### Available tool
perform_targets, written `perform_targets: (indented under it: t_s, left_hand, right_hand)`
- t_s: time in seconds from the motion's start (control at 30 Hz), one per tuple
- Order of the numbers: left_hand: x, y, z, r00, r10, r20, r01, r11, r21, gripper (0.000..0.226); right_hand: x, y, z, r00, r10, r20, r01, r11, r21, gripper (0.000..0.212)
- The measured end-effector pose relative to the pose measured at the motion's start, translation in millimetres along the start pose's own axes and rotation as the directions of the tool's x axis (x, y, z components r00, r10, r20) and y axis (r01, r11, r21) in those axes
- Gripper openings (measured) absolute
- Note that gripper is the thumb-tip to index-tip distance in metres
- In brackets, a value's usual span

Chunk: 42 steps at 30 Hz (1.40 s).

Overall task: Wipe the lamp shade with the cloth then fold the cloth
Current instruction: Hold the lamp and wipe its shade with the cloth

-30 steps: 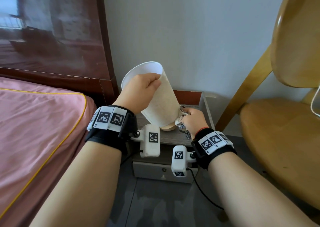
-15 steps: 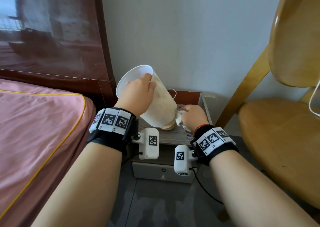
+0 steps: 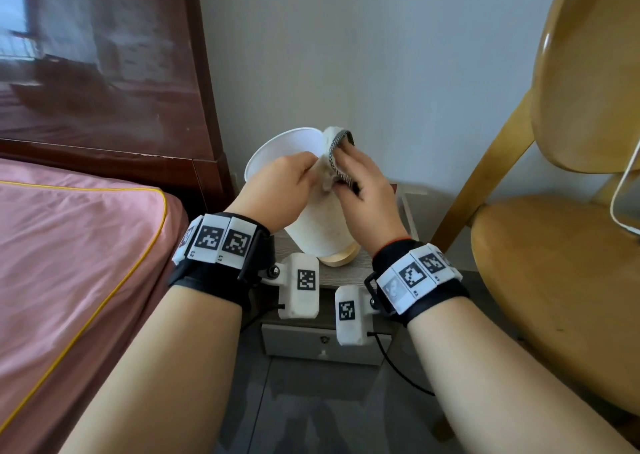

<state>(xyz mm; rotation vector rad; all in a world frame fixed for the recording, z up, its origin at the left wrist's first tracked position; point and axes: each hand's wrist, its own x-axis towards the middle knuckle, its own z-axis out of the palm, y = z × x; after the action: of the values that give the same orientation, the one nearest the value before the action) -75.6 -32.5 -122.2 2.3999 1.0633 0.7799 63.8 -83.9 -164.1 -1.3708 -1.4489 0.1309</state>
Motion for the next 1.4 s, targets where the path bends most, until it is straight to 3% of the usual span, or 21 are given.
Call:
perform_targets:
  t_s: [0.13, 0.27, 0.4, 0.5, 0.67, 0.83, 0.9, 1.0, 1.13, 1.23, 1.3, 1.4]
  left_hand:
    - [-2.3, -9.3, -9.5, 0.999, -0.047, -0.022, 0.046, 0.998, -0.036, 0.022]
    - [-4.1, -10.5, -10.6, 0.997, -0.069, -0.031, 0.068, 0.996, -0.049, 0.023]
    - [-3.4, -8.3, -9.0, 0.998, -0.055, -0.010, 0.054, 0.998, -0.045, 0.023]
    - [-3.1, -8.5, -9.8, 0.997, -0.072, 0.024, 0.073, 0.995, -0.065, 0.024]
    - [-2.8, -10.9, -11.8, 0.993, -0.119, 0.019, 0.121, 0.982, -0.144, 0.020]
    - [-3.9, -8.9, -8.0, 0.996, -0.088, -0.015, 0.084, 0.978, -0.193, 0.019]
    - [-3.3, -7.8, -5.8, 0.997, -0.072, -0.020, 0.067, 0.977, -0.201, 0.020]
    - [-3.1, -6.6, -4.1, 0.998, -0.053, -0.031, 0.045, 0.974, -0.221, 0.021]
    - [-3.6, -11.6, -6.0, 0.993, -0.086, -0.085, 0.061, 0.962, -0.265, 0.026]
    - [-5.8, -13.0, -6.6, 0.991, -0.101, -0.085, 0.070, 0.947, -0.313, 0.024]
    - [-5.2, -11.4, -3.8, 0.992, -0.108, -0.062, 0.083, 0.945, -0.315, 0.019]
    - [-0.4, -12.1, 2.3, 0.990, -0.125, -0.059, 0.107, 0.965, -0.240, 0.015]
  right_hand:
    - [-16.8, 15.5, 4.9, 0.997, -0.007, 0.075, 0.018, 0.989, -0.148, 0.050]
    - [-24.4, 34.9, 0.4, 0.965, 0.204, 0.166, -0.150, 0.946, -0.288, 0.049]
    - [-19.2, 50.6, -12.5, 0.851, 0.447, 0.277, -0.213, 0.775, -0.596, 0.044]
    - [-23.1, 53.7, -16.1, 0.811, 0.532, 0.243, -0.308, 0.741, -0.597, 0.051]
    - [-8.3, 36.2, -12.4, 0.922, 0.382, 0.052, -0.340, 0.870, -0.356, 0.048]
    - [13.8, -2.8, -17.2, 0.988, 0.083, -0.132, -0.110, 0.970, -0.215, 0.048]
    - [17.5, -15.4, -16.6, 0.989, 0.004, -0.148, -0.030, 0.985, -0.171, 0.052]
    - [16.6, -20.4, -11.4, 0.999, -0.022, -0.043, 0.013, 0.982, -0.190, 0.058]
    - [1.8, 2.3, -4.6, 0.987, 0.146, 0.073, -0.124, 0.962, -0.242, 0.051]
    - [-13.0, 32.5, -2.9, 0.918, 0.356, 0.173, -0.262, 0.874, -0.408, 0.048]
    - [-18.8, 47.4, -3.9, 0.877, 0.438, 0.197, -0.274, 0.793, -0.544, 0.047]
    - [-18.2, 54.4, -5.7, 0.846, 0.493, 0.203, -0.292, 0.747, -0.597, 0.045]
